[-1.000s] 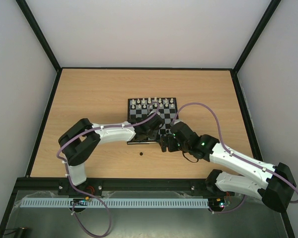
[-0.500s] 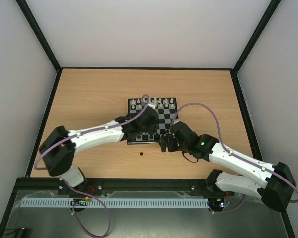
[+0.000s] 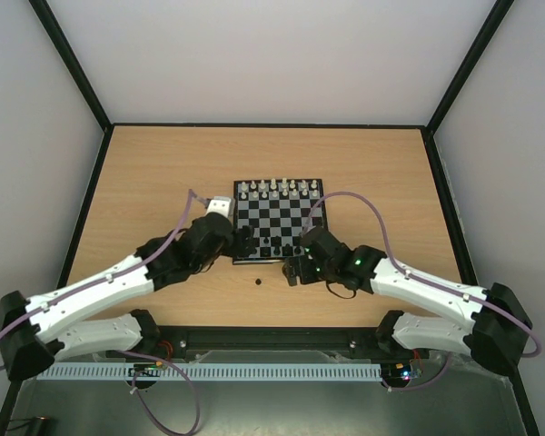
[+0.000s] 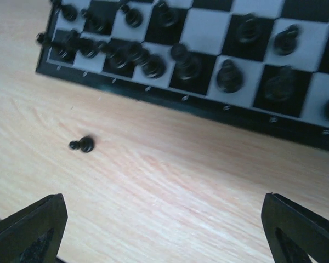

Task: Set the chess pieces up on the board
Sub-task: Pick up the chess piece at the center of the board.

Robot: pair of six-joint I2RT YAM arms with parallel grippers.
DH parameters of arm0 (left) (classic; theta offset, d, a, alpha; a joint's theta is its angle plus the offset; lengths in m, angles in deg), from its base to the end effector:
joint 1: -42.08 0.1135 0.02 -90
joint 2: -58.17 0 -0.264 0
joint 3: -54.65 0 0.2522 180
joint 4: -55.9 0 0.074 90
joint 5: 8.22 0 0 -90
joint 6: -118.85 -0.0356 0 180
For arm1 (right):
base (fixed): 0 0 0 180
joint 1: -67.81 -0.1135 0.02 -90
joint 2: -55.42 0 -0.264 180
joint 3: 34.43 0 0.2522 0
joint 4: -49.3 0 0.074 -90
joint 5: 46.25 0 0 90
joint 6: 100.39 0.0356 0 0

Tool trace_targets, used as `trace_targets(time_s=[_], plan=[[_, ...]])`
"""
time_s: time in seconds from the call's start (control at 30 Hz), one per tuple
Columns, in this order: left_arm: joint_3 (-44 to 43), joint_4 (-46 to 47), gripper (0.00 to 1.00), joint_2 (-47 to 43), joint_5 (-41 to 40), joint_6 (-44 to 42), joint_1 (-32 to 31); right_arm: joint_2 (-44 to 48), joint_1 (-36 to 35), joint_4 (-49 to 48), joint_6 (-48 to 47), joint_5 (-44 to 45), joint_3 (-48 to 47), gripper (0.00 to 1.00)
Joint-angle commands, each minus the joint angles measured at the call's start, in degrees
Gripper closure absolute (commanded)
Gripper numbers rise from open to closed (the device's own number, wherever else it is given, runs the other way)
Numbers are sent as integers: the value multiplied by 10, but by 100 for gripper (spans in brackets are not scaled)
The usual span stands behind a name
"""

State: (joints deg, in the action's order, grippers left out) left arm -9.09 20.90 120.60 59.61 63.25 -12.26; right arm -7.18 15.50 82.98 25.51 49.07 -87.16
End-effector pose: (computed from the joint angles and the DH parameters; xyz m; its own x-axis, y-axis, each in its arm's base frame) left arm 0.1502 -0.1863 0.2940 -0.5885 -0.0773 -0.8048 0.2871 0.9106 -0.2974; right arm 0.1410 0.1771 0.2292 -0.7791 -0.0535 -0.6246 -0.3580 0.8559 0.3732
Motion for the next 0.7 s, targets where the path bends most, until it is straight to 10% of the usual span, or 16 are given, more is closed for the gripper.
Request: trace_targets(time_s=[0.0,0.67], plan=[[43,-47,1,-73,-6,38,-2,-38,-42,-16,32,-14,-26,4],[84,-82,0,-199,12,64,-3,-286,-193,-3,65,85,-168,59]])
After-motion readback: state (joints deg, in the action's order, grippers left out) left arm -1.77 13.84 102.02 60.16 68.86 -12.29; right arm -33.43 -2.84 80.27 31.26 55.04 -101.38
